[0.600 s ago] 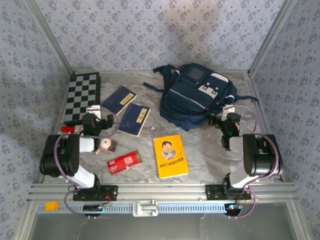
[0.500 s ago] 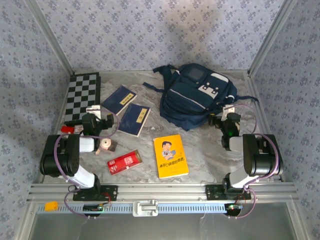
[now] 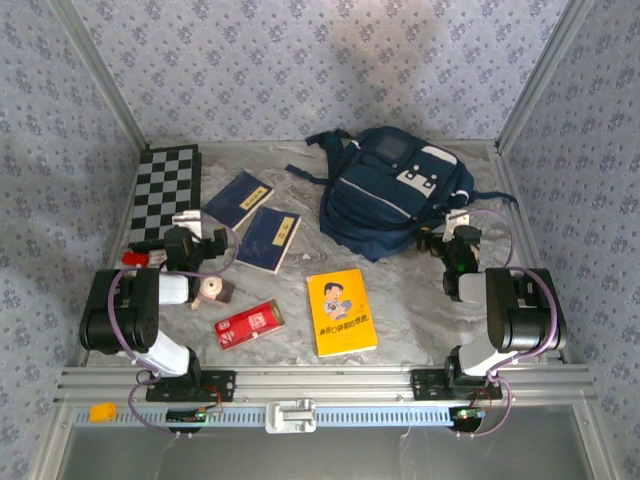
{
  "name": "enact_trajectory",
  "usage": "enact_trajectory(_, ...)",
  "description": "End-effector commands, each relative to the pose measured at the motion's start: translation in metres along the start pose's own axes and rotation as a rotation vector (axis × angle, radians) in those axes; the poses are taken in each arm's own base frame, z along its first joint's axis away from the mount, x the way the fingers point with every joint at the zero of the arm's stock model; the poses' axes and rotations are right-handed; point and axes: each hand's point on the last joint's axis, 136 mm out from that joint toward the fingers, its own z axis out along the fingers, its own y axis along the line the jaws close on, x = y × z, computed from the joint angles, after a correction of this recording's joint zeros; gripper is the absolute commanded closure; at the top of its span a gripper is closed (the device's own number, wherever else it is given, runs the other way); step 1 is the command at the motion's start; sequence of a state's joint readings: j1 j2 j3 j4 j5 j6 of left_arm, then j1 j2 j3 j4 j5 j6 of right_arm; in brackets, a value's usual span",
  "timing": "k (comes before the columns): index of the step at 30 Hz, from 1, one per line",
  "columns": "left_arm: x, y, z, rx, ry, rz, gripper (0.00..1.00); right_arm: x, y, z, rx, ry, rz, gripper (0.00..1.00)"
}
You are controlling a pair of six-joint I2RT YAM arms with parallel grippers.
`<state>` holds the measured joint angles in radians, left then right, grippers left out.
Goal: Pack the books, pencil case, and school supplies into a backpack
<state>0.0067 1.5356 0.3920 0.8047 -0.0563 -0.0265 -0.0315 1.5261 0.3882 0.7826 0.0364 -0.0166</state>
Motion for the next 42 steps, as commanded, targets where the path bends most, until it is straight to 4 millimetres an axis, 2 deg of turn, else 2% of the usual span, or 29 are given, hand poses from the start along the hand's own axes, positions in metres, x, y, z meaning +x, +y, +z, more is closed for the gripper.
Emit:
enact_trajectory(1, -0.012, 0.001, 0.003, 0.003, -0.028, -0.002, 0.0, -0.009, 0.002, 0.0, -0.011, -0.031, -0.013, 0.0)
enact_trajectory(24, -0.013, 0.001, 0.002, 0.003, -0.03, -0.003, 0.0, -0.01, 0.002, -0.001, -0.014, -0.037, -0.011, 0.0)
enact_trajectory(30, -0.035, 0.0, -0.016, 0.009, -0.039, 0.002, 0.0, -0.031, 0.001, -0.019, -0.007, -0.044, -0.005, 0.0)
enact_trajectory(38, -0.079, -0.007, -0.049, 0.056, -0.079, -0.04, 0.0, -0.075, -0.009, -0.056, -0.012, -0.053, 0.099, 0.0)
enact_trajectory(40, -0.091, -0.011, -0.057, 0.084, -0.088, -0.074, 0.0, -0.081, -0.017, -0.066, 0.019, -0.048, 0.2, 0.0)
enact_trajectory(42, -0.101, -0.015, -0.064, 0.113, -0.094, -0.14, 0.0, -0.073, -0.037, -0.078, 0.125, 0.009, 0.39, 0.0)
